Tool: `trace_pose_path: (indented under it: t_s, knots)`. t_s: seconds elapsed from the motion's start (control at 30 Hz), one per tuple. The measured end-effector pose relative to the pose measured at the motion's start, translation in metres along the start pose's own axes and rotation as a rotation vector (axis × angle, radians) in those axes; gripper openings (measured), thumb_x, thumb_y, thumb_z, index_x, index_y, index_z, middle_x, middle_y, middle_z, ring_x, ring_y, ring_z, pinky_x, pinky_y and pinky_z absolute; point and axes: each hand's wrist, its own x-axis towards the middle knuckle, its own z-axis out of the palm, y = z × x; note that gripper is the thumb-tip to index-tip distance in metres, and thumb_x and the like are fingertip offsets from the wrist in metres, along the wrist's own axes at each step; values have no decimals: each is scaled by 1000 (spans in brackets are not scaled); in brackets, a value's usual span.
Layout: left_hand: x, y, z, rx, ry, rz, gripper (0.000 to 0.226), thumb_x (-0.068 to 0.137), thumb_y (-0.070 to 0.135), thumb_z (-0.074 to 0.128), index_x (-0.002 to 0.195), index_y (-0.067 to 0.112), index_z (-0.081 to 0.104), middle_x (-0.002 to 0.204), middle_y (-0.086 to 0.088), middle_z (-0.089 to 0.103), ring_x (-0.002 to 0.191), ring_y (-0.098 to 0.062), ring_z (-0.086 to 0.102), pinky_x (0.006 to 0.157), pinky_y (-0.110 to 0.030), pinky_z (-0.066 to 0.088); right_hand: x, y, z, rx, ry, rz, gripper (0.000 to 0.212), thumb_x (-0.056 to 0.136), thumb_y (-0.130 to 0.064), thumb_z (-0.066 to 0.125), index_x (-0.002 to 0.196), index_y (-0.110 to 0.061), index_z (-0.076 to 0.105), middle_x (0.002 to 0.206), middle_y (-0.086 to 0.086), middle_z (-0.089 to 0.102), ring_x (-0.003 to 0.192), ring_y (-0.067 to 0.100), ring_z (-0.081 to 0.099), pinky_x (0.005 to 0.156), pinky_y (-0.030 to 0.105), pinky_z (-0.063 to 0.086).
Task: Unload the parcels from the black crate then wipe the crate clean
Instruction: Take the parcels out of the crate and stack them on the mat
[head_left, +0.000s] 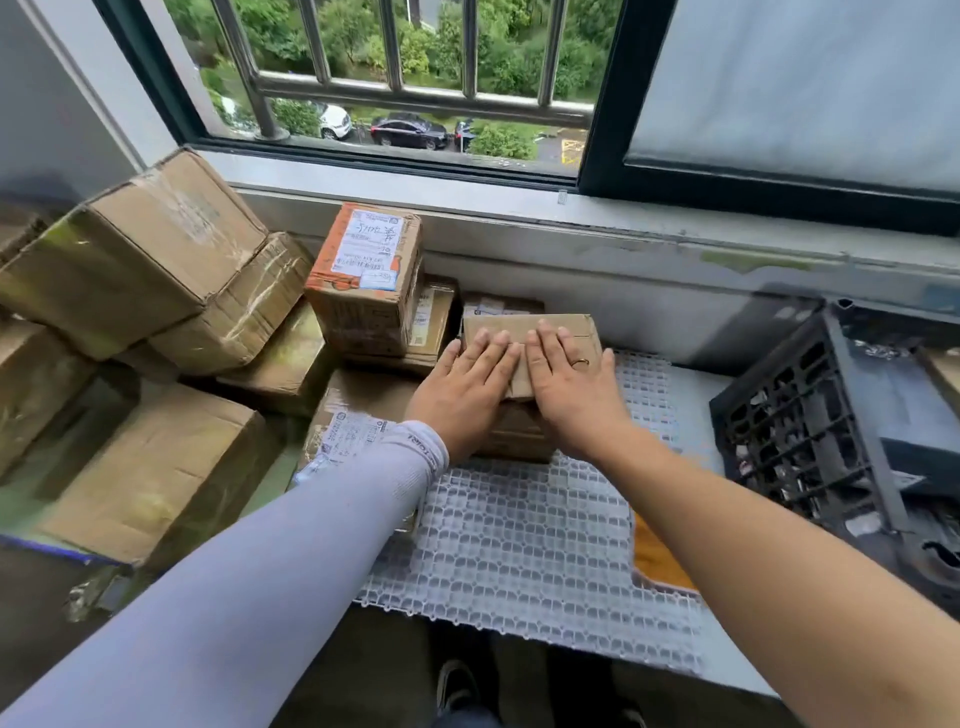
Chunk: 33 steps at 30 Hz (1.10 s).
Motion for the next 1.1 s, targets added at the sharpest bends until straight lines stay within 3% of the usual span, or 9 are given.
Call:
trace_pose_path:
  t_s: [0.13,0.27,0.43,0.6,0.73,0.87,1.03,1.1]
  knots:
    - [-1,-5,22,-50,-44,-5,76,98,50,2,165,16,7,173,-6,7,159,-32,6,127,-48,-1,4,-13,20,19,-48,56,76,108,-28,39,162,-14,-13,170,4,-20,158,27,-12,118,74,12]
    - [0,-2,42,1,-123,-38,68,110,47,22,165,21,-8,173,-2,-7,159,-35,-4,126,-52,-6,3,-17,36,51,-101,70,81,107,-26,43,162,-13,-15,170,6,-22,158,30,-13,119,74,9]
    - [-4,6,59,-18,-154,-78,70,107,53,19,161,27,-18,172,1,-16,158,-37,-14,125,-56,-7,-2,-11,51,85,-103,48,89,104,-36,48,162,-18,-17,169,3,-26,157,29,-16,120,72,2]
    - [-7,11,60,-47,-158,-120,74,107,53,26,158,30,-22,172,5,-15,159,-33,-12,127,-58,1,-7,10,51,142,-75,-25,92,102,-48,49,163,-26,-16,170,-2,-24,157,27,-17,126,59,-1]
    - [-5,17,54,-60,-129,-160,77,105,56,37,165,29,-3,174,5,-3,160,-34,0,125,-59,5,-6,38,55,150,-39,-87,92,101,-48,51,162,-32,-17,170,-1,-22,157,29,-17,128,53,5]
    - [-2,26,48,-40,-160,-216,78,105,56,37,165,29,-5,174,5,-7,160,-33,-1,125,-57,3,-6,59,64,145,5,-169,92,102,-48,53,162,-32,-15,171,1,-17,157,31,-15,128,52,9]
    - [1,31,44,-38,-176,-254,69,109,47,33,165,30,-4,173,6,-6,160,-31,0,125,-57,5,-2,65,67,183,31,-223,79,107,-43,44,164,-25,-7,172,5,-7,158,35,-11,120,53,30]
    - [3,31,41,-38,-153,-255,65,110,45,31,166,31,1,174,6,-1,160,-31,5,125,-58,7,0,66,65,211,31,-226,73,109,-40,40,165,-22,-4,172,6,-5,158,36,-9,119,54,32]
